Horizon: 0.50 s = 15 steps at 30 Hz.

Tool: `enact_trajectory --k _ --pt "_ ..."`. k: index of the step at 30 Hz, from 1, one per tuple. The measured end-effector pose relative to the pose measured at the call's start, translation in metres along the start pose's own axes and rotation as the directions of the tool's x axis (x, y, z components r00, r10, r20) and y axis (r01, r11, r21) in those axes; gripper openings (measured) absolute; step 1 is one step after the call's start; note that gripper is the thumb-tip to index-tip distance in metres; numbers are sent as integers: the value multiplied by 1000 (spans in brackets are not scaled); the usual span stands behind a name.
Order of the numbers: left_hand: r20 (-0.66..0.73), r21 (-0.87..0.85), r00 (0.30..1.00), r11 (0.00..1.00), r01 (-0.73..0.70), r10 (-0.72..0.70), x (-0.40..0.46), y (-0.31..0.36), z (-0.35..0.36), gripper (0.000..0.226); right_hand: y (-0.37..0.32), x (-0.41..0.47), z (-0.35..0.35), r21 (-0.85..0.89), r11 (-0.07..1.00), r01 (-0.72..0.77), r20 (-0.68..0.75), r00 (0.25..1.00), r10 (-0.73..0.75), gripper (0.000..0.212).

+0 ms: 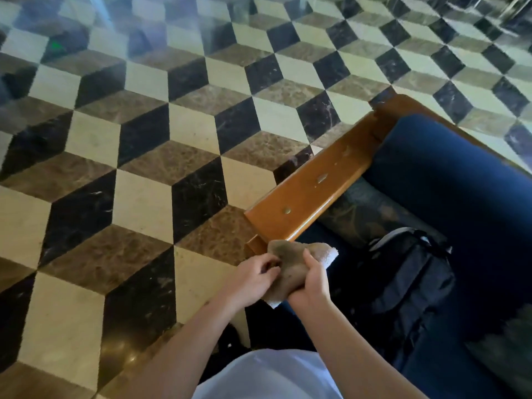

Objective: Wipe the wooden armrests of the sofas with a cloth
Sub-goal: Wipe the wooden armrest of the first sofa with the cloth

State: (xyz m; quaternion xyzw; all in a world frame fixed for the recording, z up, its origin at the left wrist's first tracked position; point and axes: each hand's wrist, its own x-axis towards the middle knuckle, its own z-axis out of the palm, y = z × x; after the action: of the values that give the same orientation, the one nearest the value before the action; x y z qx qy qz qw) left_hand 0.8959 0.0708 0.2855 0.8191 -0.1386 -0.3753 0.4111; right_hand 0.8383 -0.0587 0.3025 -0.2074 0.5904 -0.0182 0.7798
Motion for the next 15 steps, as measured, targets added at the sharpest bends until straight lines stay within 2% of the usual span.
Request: enact_trajectory --k 5,10,15 --pt "65 -10 998 1000 17 -17 36 -16 -40 33 -3 15 30 202 979 -36 30 999 31 47" --pt "209 94 975 994 53 -72 99 -23 -72 45 -17 59 73 355 930 -93 -12 995 104 50" --pt "240 203 962 976 82 -131 159 -6 -117 53 -41 93 132 439 885 -154 -12 984 177 51"
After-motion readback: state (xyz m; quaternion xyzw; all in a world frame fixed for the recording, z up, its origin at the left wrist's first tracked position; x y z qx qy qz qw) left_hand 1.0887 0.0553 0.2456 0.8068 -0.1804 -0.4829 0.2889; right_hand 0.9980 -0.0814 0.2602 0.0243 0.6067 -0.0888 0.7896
